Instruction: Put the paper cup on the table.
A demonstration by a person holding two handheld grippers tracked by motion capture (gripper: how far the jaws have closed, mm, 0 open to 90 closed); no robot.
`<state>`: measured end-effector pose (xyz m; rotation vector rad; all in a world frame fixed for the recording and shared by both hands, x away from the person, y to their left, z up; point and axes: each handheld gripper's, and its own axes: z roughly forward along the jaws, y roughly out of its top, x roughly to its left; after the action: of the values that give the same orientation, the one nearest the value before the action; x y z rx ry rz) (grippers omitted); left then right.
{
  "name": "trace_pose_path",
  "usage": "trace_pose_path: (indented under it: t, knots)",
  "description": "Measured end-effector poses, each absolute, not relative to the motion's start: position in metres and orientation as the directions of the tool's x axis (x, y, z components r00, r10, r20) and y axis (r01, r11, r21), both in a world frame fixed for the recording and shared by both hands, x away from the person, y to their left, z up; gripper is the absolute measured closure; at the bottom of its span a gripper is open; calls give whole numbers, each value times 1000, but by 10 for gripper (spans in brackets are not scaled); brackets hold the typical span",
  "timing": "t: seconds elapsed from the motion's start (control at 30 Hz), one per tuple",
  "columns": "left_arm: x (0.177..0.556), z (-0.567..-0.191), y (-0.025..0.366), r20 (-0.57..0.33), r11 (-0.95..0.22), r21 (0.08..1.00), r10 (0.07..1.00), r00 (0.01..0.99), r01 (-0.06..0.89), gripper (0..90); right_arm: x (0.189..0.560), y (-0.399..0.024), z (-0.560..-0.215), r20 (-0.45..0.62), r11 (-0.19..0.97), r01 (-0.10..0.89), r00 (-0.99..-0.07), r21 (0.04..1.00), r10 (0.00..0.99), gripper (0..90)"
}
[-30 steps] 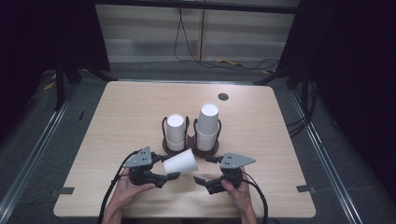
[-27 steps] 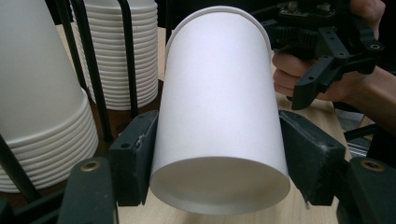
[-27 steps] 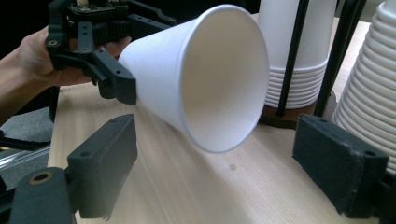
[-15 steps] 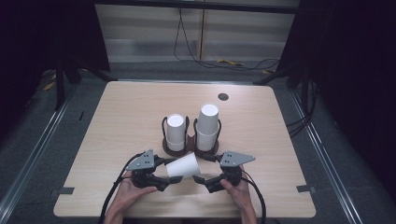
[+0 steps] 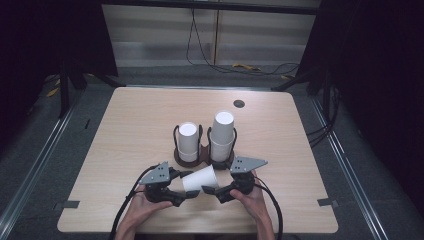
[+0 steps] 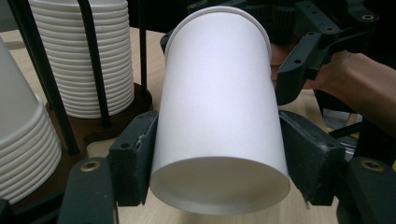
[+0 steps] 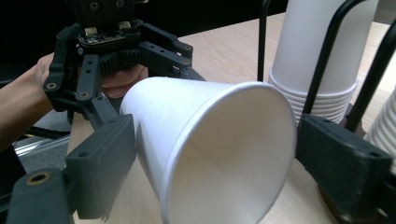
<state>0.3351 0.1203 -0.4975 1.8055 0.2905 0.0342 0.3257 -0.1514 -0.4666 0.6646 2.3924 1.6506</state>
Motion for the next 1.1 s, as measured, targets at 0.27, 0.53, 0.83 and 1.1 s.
trace_pose_path:
  t: [0.27,0.53,0.83,1.1]
  knots:
    - [336,-496,122,-134,-214,961,202,970,177,326,332,-153,-468,161,287,294,-898,912,410,102]
    - [337,-495,121,-145,-204,962,171,974,179,328,333,-151,-468,173,306,299,-909,904,378,109]
    - [339,-492,123,-142,-199,965,160,977,172,320,332,-157,-463,180,266,286,-915,920,360,170]
    - [342,-492,122,-159,-197,962,165,973,191,279,331,-159,-457,179,244,275,-918,930,353,211]
